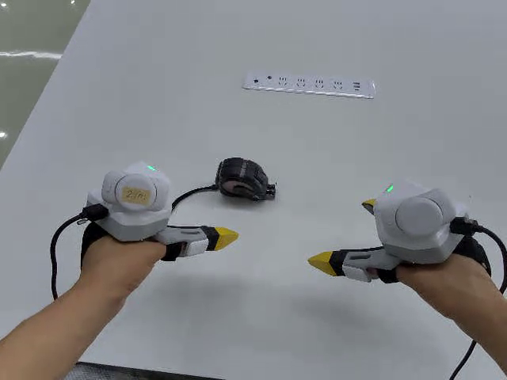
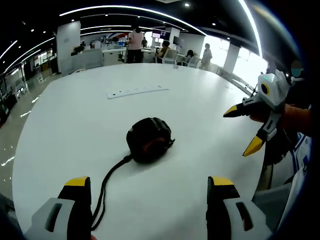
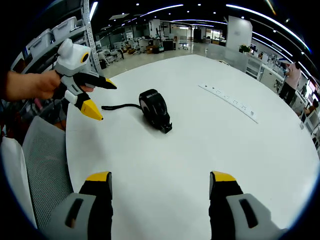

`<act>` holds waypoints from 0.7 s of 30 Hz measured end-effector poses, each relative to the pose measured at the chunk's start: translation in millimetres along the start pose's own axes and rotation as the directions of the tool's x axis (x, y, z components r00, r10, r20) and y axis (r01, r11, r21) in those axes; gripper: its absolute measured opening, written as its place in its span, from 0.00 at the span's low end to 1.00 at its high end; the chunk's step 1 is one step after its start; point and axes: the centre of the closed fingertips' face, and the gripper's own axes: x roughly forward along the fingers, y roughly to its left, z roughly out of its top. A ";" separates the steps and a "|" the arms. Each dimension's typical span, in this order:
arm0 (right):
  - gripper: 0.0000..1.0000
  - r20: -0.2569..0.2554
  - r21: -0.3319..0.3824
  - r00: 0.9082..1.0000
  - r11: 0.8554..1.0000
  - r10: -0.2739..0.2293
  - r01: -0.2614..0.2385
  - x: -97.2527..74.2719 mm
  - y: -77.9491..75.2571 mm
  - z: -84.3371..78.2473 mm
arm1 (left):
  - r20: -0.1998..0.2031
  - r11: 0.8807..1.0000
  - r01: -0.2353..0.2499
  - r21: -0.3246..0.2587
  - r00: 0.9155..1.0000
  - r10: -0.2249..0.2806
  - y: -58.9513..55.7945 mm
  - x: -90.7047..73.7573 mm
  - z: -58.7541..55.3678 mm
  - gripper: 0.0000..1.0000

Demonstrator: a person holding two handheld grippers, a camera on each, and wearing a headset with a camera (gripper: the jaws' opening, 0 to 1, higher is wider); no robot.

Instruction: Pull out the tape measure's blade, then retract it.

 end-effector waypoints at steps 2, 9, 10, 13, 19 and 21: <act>0.81 -0.001 -0.005 1.000 1.000 0.002 -0.002 1.0 -0.5 0.2 | -0.003 1.000 0.003 0.007 1.000 -0.003 0.2 1.0 0.2 0.93; 0.80 -0.013 -0.050 1.000 0.998 0.023 -0.023 12.0 -3.2 3.7 | -0.015 0.998 0.022 0.059 1.000 -0.021 3.6 9.6 5.0 0.91; 0.80 -0.015 -0.054 1.000 0.998 0.025 -0.026 13.2 -3.4 4.3 | -0.016 0.998 0.023 0.066 1.000 -0.022 4.0 10.5 5.7 0.91; 0.80 -0.017 -0.070 0.999 0.997 0.031 -0.032 15.9 -4.5 5.8 | -0.020 0.996 0.029 0.081 0.999 -0.028 4.8 13.1 7.6 0.91; 0.79 -0.023 -0.091 0.999 0.995 0.036 -0.038 19.7 -7.6 7.2 | -0.025 0.994 0.038 0.102 0.999 -0.035 6.6 16.7 11.2 0.91; 0.79 -0.023 -0.092 0.999 0.995 0.036 -0.038 19.8 -7.8 7.2 | -0.026 0.994 0.038 0.103 0.999 -0.035 6.6 16.8 11.3 0.91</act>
